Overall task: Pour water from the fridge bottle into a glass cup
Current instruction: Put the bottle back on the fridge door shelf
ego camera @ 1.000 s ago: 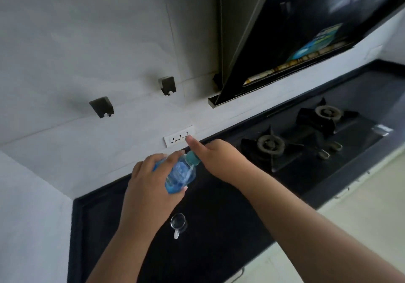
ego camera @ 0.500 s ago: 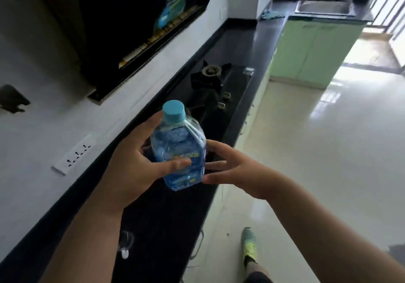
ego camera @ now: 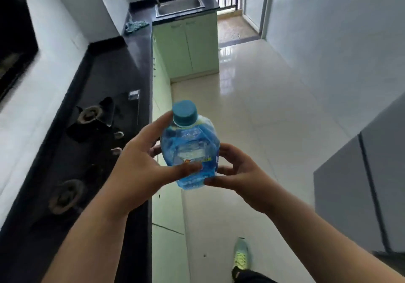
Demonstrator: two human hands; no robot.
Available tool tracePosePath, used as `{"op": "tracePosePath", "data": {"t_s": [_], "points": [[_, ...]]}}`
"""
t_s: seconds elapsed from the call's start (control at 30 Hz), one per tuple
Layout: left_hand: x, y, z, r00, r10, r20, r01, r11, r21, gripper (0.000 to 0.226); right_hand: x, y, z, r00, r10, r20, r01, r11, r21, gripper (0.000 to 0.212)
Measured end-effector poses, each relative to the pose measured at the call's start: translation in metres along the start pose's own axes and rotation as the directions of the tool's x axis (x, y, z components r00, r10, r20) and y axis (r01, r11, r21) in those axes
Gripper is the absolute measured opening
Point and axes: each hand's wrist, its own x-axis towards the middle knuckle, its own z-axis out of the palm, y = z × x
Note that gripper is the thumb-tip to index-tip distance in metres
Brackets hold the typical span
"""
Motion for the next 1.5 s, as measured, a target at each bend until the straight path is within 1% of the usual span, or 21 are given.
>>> {"op": "tracePosePath", "data": {"t_s": [0.13,0.27,0.4,0.53,0.63,0.7,0.8,0.83,0.93,1.0,1.07,1.13,1.23,1.3,1.37,1.4,1.43,1.47,1.5], "points": [[0.071,0.008,0.027,0.997,0.023,0.079,-0.024,1.0,0.014,0.102,0.026,-0.019,-0.051,0.996,-0.014,-0.085,0.016,1.0,0.026,0.072],[0.138,0.015,0.054,0.981,0.099,0.166,-0.102,0.995,0.011,0.103,0.044,-0.046,-0.096,0.98,-0.034,-0.196,0.03,0.999,-0.021,0.075],[0.202,0.02,0.085,0.956,0.168,0.242,-0.151,0.985,-0.088,0.098,0.057,-0.063,-0.135,0.949,-0.048,-0.312,0.046,0.999,-0.015,0.074],[0.273,0.008,0.119,0.909,0.207,0.362,-0.139,0.969,-0.205,0.11,0.081,-0.074,-0.174,0.886,-0.064,-0.458,0.076,0.997,0.008,0.071],[0.334,0.002,0.138,0.842,0.248,0.48,-0.142,0.959,-0.247,0.112,0.102,-0.091,-0.201,0.825,-0.074,-0.56,0.096,0.995,0.011,0.069],[0.378,0.004,0.149,0.787,0.28,0.55,-0.164,0.954,-0.251,0.108,0.119,-0.106,-0.219,0.775,-0.089,-0.626,0.105,0.994,-0.011,0.069],[0.443,0.013,0.166,0.707,0.352,0.613,-0.274,0.936,-0.222,0.102,0.146,-0.128,-0.24,0.682,-0.118,-0.722,0.145,0.989,-0.025,0.069],[0.464,0.018,0.172,0.673,0.368,0.642,-0.311,0.928,-0.205,0.102,0.155,-0.135,-0.246,0.647,-0.126,-0.752,0.159,0.987,-0.028,0.07],[0.514,0.033,0.194,0.531,0.409,0.742,-0.439,0.882,-0.172,0.108,0.172,-0.148,-0.264,0.548,-0.162,-0.821,0.2,0.978,-0.06,0.071],[0.538,0.043,0.215,0.459,0.426,0.78,-0.477,0.859,-0.188,0.108,0.178,-0.152,-0.278,0.483,-0.168,-0.86,0.216,0.974,-0.069,0.071],[0.555,0.052,0.238,0.421,0.445,0.79,-0.467,0.853,-0.232,0.108,0.178,-0.156,-0.294,0.418,-0.172,-0.892,0.228,0.97,-0.081,0.073],[0.569,0.06,0.263,0.4,0.461,0.792,-0.442,0.854,-0.274,0.108,0.173,-0.161,-0.316,0.369,-0.185,-0.911,0.209,0.971,-0.113,0.074],[0.591,0.073,0.308,0.381,0.472,0.795,-0.413,0.856,-0.311,0.108,0.162,-0.176,-0.357,0.331,-0.161,-0.93,0.086,0.986,-0.14,0.076],[0.604,0.084,0.34,0.385,0.482,0.787,-0.407,0.854,-0.324,0.108,0.154,-0.191,-0.387,0.305,-0.165,-0.938,-0.087,0.976,-0.2,0.074],[0.617,0.095,0.369,0.39,0.49,0.779,-0.418,0.848,-0.324,0.108,0.144,-0.213,-0.416,0.281,-0.186,-0.941,-0.315,0.909,-0.274,0.074],[0.627,0.101,0.387,0.385,0.501,0.775,-0.431,0.84,-0.328,0.109,0.139,-0.226,-0.434,0.266,-0.213,-0.94,-0.448,0.836,-0.316,0.077],[0.634,0.106,0.398,0.382,0.507,0.773,-0.446,0.833,-0.326,0.109,0.134,-0.239,-0.447,0.266,-0.237,-0.934,-0.587,0.729,-0.352,0.079],[0.64,0.111,0.41,0.376,0.508,0.775,-0.457,0.829,-0.321,0.11,0.13,-0.251,-0.461,0.268,-0.256,-0.929,-0.708,0.601,-0.37,0.08],[0.65,0.118,0.424,0.371,0.511,0.776,-0.467,0.825,-0.32,0.11,0.126,-0.264,-0.479,0.252,-0.292,-0.922,-0.799,0.475,-0.369,0.079]]}}
